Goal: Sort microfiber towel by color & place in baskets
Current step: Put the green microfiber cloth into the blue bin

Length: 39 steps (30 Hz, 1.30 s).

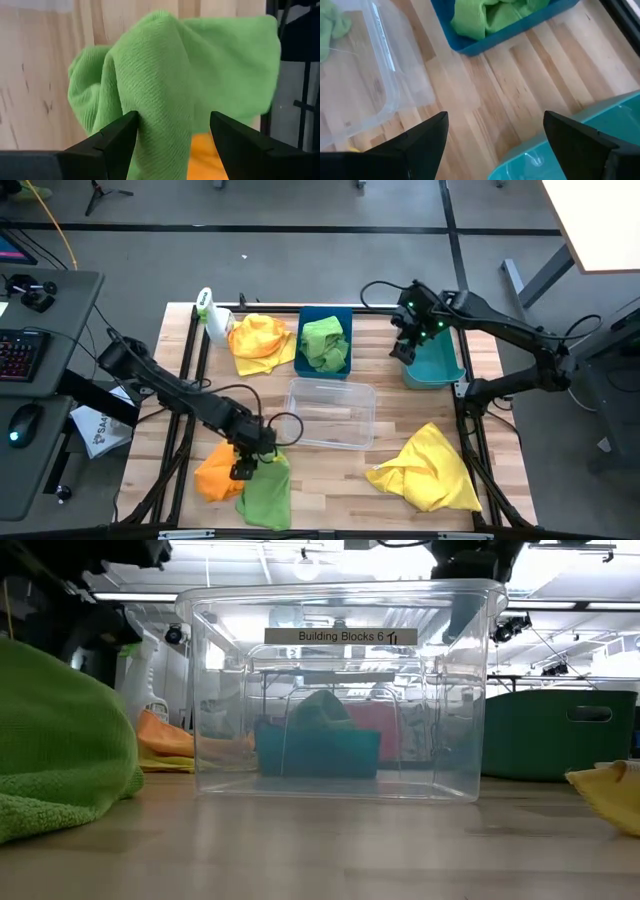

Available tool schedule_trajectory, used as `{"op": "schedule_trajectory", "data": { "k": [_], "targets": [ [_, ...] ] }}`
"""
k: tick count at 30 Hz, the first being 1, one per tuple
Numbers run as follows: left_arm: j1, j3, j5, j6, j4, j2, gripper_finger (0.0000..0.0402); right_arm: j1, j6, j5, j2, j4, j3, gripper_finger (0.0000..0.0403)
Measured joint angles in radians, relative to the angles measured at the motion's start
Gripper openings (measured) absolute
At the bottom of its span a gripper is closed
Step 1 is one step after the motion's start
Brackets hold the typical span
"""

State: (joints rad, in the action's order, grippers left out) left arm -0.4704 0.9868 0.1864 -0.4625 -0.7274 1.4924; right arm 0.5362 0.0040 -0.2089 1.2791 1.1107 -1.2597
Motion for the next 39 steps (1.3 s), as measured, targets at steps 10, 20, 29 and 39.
{"op": "schedule_trajectory", "data": {
  "k": [10, 20, 29, 39],
  "targets": [
    [0.022, 0.011, 0.027, 0.019, -0.036, 0.095, 0.0154, 0.0, -0.001, -0.001, 0.0, 0.002, 0.001, 0.0321],
    [0.106, 0.241, 0.088, -0.061, -0.388, -0.233, 0.0006, 0.0, -0.003, 0.004, 0.0, -0.05, 0.001, 0.0321],
    [0.348, 0.779, -0.255, 0.108, -0.357, -0.3, 0.0001, 0.0, 0.002, 0.007, 0.0, -0.15, 0.001, 0.0321],
    [0.673, 0.941, -0.31, 0.771, -0.146, -0.031, 0.0, 0.0, 0.109, -0.001, 0.0, -0.278, -0.008, 0.0321]
  ]
}}
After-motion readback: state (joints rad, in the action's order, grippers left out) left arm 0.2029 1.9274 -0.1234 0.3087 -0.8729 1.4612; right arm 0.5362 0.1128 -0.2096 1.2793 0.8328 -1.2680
